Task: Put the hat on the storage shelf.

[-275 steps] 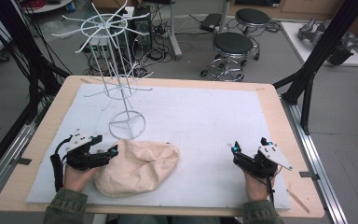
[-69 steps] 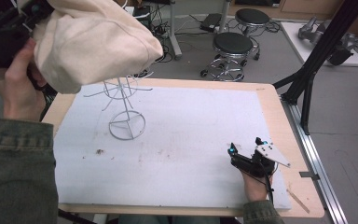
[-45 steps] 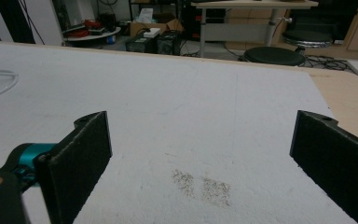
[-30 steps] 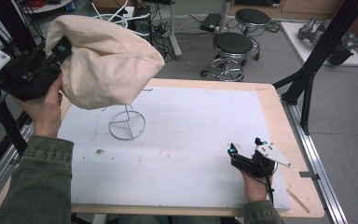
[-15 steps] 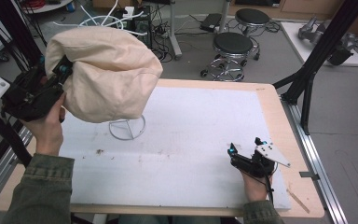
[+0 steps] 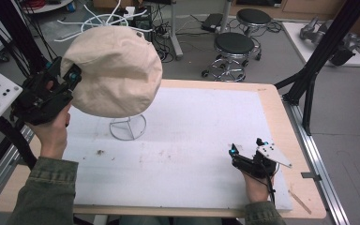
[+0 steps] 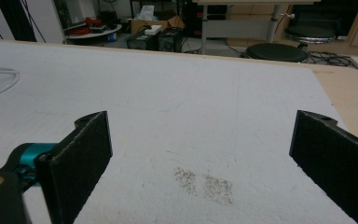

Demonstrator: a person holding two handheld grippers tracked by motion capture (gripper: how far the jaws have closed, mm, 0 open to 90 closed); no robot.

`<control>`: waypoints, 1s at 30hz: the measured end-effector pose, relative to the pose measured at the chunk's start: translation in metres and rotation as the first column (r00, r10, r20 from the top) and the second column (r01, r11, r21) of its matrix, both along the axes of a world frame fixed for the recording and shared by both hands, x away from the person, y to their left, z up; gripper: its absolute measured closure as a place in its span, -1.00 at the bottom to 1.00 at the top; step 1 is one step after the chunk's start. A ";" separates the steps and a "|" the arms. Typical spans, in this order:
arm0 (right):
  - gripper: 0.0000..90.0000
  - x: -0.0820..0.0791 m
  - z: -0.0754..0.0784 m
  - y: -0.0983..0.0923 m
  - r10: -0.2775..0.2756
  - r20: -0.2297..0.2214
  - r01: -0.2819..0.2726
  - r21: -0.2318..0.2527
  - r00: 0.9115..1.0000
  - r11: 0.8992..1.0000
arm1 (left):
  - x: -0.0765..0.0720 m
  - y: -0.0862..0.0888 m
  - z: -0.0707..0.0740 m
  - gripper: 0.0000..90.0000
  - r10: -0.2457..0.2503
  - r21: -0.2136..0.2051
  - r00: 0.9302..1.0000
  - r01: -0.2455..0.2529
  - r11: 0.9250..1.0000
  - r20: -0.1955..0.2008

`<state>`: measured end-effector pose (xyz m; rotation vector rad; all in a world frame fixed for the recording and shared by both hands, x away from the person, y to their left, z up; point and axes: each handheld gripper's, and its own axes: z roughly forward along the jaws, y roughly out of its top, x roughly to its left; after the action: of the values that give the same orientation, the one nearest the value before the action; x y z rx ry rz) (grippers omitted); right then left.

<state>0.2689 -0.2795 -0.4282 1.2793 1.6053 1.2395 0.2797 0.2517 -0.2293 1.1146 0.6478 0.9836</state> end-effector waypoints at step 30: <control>-0.90 -0.001 0.001 0.001 -0.001 0.004 0.001 -0.008 1.000 1.000 | -0.020 0.017 -0.006 -0.41 0.092 -0.062 0.994 -0.096 0.993 -0.059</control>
<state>0.2680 -0.2785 -0.4277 1.2722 1.6044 1.2334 0.2601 0.2684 -0.2348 1.0650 0.7779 1.0076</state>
